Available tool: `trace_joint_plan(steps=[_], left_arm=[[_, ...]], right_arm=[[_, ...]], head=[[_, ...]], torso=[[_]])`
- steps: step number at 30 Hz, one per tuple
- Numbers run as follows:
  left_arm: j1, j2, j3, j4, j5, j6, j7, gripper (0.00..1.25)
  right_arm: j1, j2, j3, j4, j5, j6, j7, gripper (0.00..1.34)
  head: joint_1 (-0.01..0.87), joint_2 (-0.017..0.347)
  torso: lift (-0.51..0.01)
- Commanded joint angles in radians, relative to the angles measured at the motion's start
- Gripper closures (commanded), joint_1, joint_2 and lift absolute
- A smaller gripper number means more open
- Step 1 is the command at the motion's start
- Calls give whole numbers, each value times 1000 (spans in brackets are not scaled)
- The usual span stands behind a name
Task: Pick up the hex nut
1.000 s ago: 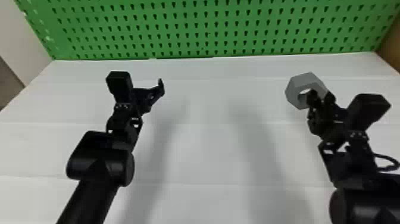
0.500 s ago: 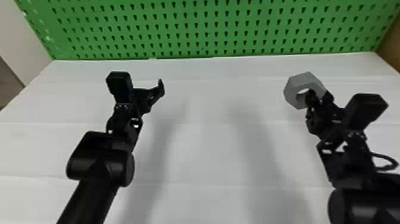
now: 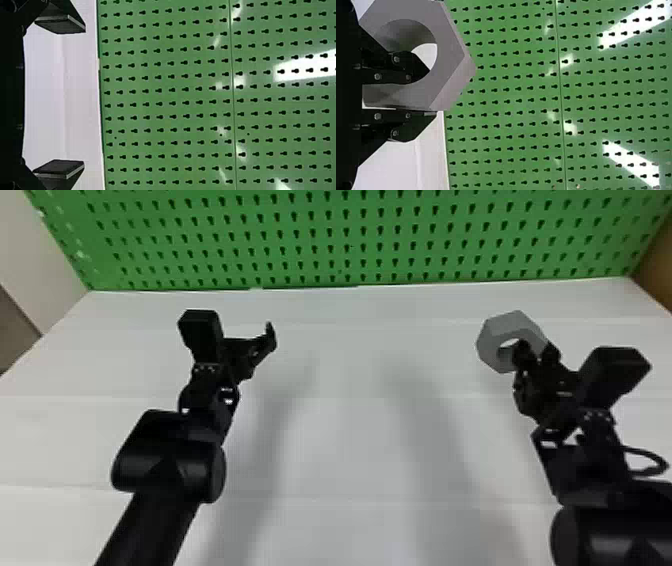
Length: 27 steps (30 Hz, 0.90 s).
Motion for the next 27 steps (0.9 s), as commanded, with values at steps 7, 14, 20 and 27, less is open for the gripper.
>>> trace_joint_plan(steps=[7,14,20,27], left_arm=[[3,0,-3,0,0,-3,0,88],[1,0,-1,0,2,-3,0,88],[3,0,-3,-2,3,-3,0,88],[3,0,-3,-2,3,-3,0,88]], right_arm=[[3,1,3,-1,-1,-2,0,1065],[3,1,4,-1,0,-3,0,1064],[3,1,4,1,0,-3,0,1064],[3,1,4,-1,2,-3,0,1064]], head=[[785,149],[785,149],[785,149],[785,149]], torso=[[-88],[-88],[-87],[-87]])
